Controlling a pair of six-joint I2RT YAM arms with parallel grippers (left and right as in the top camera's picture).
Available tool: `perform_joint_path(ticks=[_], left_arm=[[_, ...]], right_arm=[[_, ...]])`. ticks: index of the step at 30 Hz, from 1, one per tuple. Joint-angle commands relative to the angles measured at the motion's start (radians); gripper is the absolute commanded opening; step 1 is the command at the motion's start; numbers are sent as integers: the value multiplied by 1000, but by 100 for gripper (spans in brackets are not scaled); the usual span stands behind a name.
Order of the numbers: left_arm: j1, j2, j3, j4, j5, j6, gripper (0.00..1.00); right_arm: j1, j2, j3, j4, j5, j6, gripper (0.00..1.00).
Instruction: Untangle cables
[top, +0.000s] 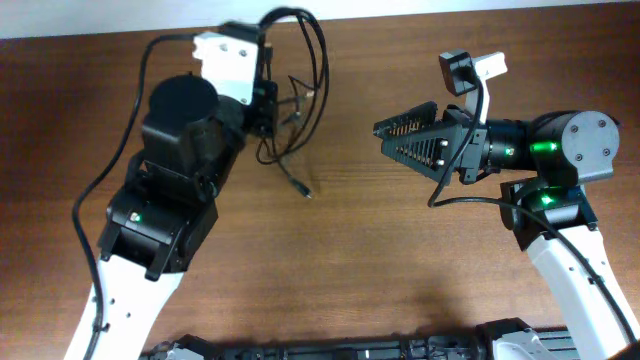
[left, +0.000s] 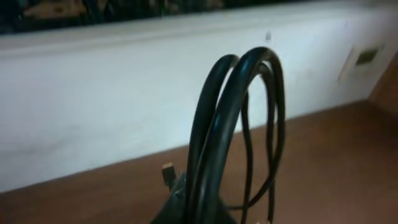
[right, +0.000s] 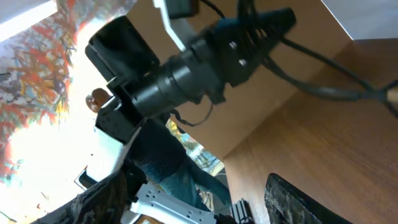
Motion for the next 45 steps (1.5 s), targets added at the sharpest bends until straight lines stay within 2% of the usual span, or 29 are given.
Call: perform_joint_path(ticks=[1, 5, 6, 8, 11, 14, 17, 18, 20, 21, 22, 25, 27, 28, 30, 33, 40, 41, 45], left_arm=[[4, -27, 72, 68, -11, -143, 0], [4, -25, 73, 52, -22, -161, 0], [4, -20, 73, -17, -72, -153, 16], [4, -3, 73, -174, -144, -153, 36], [4, 23, 73, -419, -140, -154, 99], [4, 23, 73, -549, -140, -156, 99], [5, 23, 73, -599, -145, -227, 99], [14, 22, 73, -607, -144, -249, 99], [62, 12, 74, -625, -134, -299, 99], [106, -1, 74, -633, -101, -298, 99], [146, -13, 74, -642, -73, -297, 99], [232, -36, 74, -684, -47, -241, 99], [237, -36, 73, -695, -55, -210, 99], [237, -36, 73, -691, -57, -210, 99], [237, -35, 73, -684, -71, -210, 99], [236, -36, 73, -716, -77, -210, 99], [237, -36, 73, -784, -77, -210, 99], [236, -36, 73, -784, -77, -210, 99], [236, -36, 73, -779, -76, -210, 99]], right_arm=[[7, 2, 21, 3, -12, -12, 70], [7, 2, 21, 3, -12, -12, 70], [7, 2, 21, 3, -12, -12, 70], [7, 2, 21, 3, -11, -12, 70], [7, 2, 21, 3, -9, -12, 70], [7, 2, 21, 3, -9, -12, 77], [7, 20, 21, -12, -8, -11, 85], [7, 31, 21, -38, 0, -11, 89], [8, 57, 21, -151, 56, -36, 90], [8, 65, 21, -219, 91, -79, 98], [8, 67, 21, -340, 154, -156, 100], [21, 67, 21, -634, 352, -387, 98], [63, 67, 21, -742, 480, -542, 98], [104, 67, 21, -807, 589, -658, 98], [195, 70, 21, -902, 780, -802, 98], [339, 127, 21, -970, 877, -985, 98], [382, 430, 21, -985, 875, -984, 100], [382, 462, 21, -985, 874, -984, 97], [382, 578, 21, -959, 798, -1077, 95]])
